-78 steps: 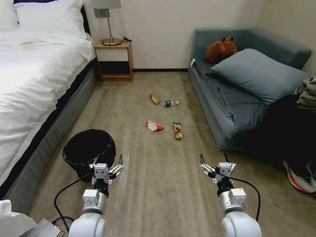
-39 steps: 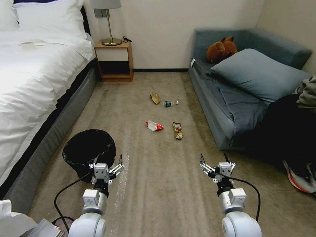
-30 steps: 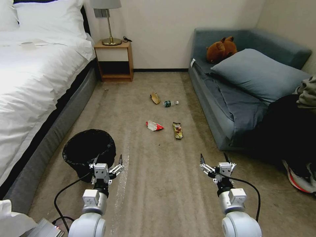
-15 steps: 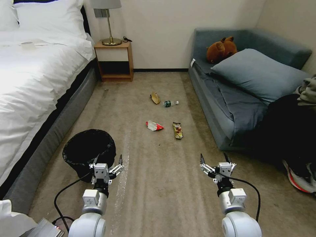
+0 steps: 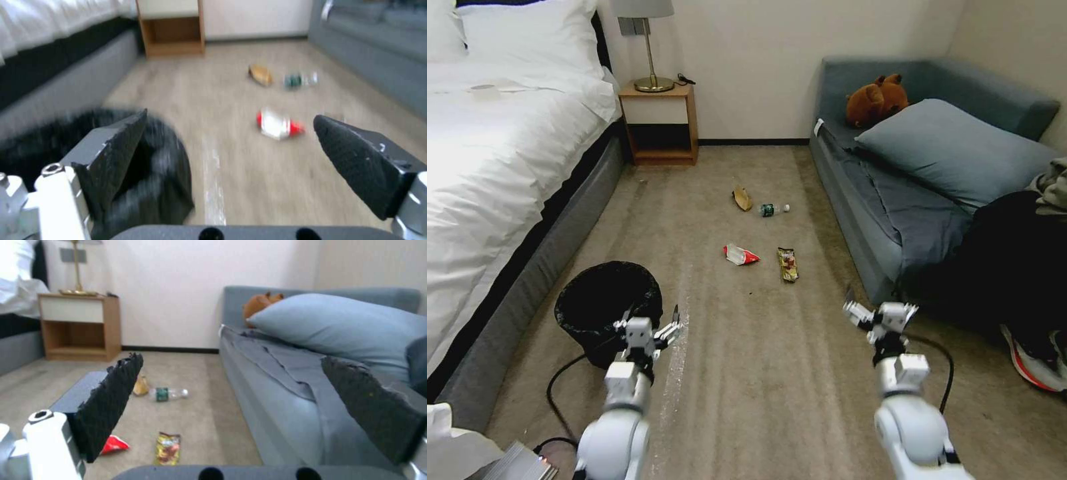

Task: Pick up the trash bin, then pick up the garbage on the floor and place it into the trash bin.

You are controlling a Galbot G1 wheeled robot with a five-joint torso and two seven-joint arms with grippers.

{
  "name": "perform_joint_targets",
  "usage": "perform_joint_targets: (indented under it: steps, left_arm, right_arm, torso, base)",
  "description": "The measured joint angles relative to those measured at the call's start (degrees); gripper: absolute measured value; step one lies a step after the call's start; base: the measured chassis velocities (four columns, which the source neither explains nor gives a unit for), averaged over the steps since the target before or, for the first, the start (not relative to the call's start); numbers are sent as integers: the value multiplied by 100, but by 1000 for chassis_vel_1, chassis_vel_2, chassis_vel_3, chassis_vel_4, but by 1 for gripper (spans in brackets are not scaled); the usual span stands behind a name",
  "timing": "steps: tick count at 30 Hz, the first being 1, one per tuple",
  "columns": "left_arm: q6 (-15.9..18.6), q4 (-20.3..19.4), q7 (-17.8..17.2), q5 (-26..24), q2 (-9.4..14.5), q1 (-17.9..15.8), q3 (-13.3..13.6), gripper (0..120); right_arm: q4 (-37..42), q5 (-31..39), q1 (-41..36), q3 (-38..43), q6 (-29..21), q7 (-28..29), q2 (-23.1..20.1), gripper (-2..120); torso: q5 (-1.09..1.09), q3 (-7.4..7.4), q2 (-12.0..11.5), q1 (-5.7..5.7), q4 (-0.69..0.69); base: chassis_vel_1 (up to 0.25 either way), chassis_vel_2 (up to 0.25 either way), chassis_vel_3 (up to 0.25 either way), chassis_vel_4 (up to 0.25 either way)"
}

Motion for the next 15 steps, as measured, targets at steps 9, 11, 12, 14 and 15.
perform_joint_targets:
  steps: [9, 11, 12, 14, 15]
  left_arm:
    - [494, -752, -574, 86, -193, 308, 242, 100]
    - [486, -880, -632, 69, -140, 417, 166, 100]
    - [486, -880, -632, 69, -140, 417, 166, 100]
    - [474, -878, -830, 28, -144, 468, 31, 100]
    - [474, -878, -830, 28, -144, 468, 31, 100]
  right_arm:
    - [-417, -155, 237, 108, 831, -428, -11, 100]
    - [-179, 111, 7, 133, 454, -757, -18, 100]
    - [-179, 111, 7, 133, 454, -757, -18, 100]
    - [-3, 307, -78, 80, 137, -820, -60, 100]
    - [-3, 307, -78, 80, 137, -820, -60, 100]
  torso:
    - [0, 0, -1, 0, 2]
    - [-1, 0, -1, 0, -1]
    - [-1, 0, -1, 0, -1]
    - [-2, 0, -1, 0, -1]
    - [-2, 0, -1, 0, -1]
  base:
    - [0, 0, 0, 0]
    - [0, 0, 0, 0]
    - [0, 0, 0, 0]
    - [0, 0, 0, 0]
    - [0, 0, 0, 0]
